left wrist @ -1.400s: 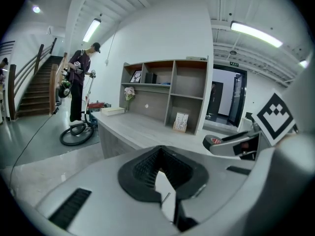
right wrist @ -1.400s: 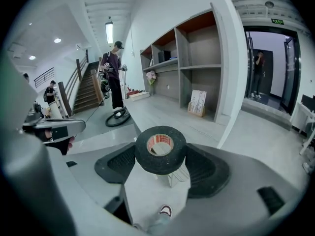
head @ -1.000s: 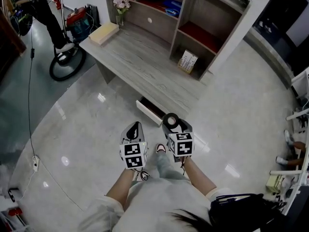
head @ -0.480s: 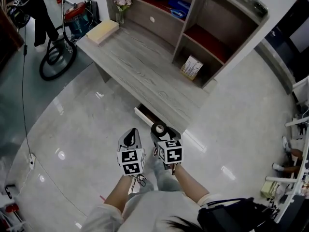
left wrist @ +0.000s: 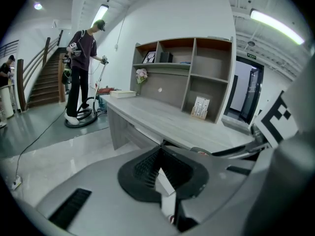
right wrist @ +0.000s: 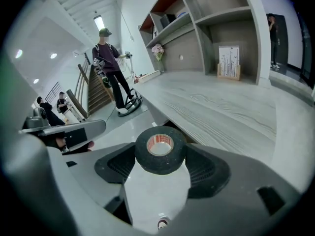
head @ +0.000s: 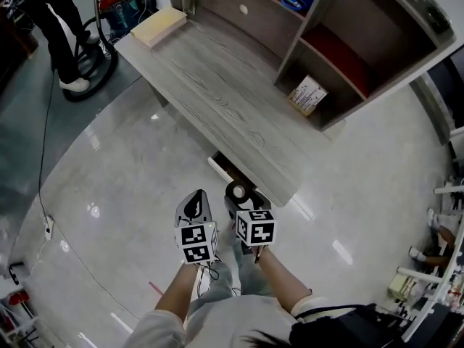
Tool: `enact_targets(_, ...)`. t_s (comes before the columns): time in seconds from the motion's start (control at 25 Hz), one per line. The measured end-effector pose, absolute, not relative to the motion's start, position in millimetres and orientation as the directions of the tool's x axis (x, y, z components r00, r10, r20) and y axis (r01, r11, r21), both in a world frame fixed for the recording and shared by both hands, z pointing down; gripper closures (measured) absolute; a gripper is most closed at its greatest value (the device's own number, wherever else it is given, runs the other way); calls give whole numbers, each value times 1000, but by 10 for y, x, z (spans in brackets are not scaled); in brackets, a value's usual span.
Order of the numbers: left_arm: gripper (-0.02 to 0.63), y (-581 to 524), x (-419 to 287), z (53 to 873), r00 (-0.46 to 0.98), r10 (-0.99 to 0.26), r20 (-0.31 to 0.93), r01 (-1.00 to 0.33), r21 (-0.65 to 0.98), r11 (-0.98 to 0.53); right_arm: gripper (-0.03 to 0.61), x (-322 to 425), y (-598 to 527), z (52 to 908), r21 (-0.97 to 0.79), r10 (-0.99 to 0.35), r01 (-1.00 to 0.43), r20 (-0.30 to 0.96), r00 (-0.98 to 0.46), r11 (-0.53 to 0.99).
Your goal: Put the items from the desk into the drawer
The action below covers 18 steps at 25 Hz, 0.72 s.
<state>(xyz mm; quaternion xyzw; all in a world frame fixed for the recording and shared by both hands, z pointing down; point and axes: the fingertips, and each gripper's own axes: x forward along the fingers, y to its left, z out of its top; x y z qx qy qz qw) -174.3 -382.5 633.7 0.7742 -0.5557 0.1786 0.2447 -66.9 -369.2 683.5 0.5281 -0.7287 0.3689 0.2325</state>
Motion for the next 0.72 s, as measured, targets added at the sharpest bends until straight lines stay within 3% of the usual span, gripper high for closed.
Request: enact_targets(0.72, 617, -4056, -1742, 6851, 280, -739, 612, -960, 171, -222, 267, -663, -3948, 7351, -401, -570, -915, 742, -353, 45)
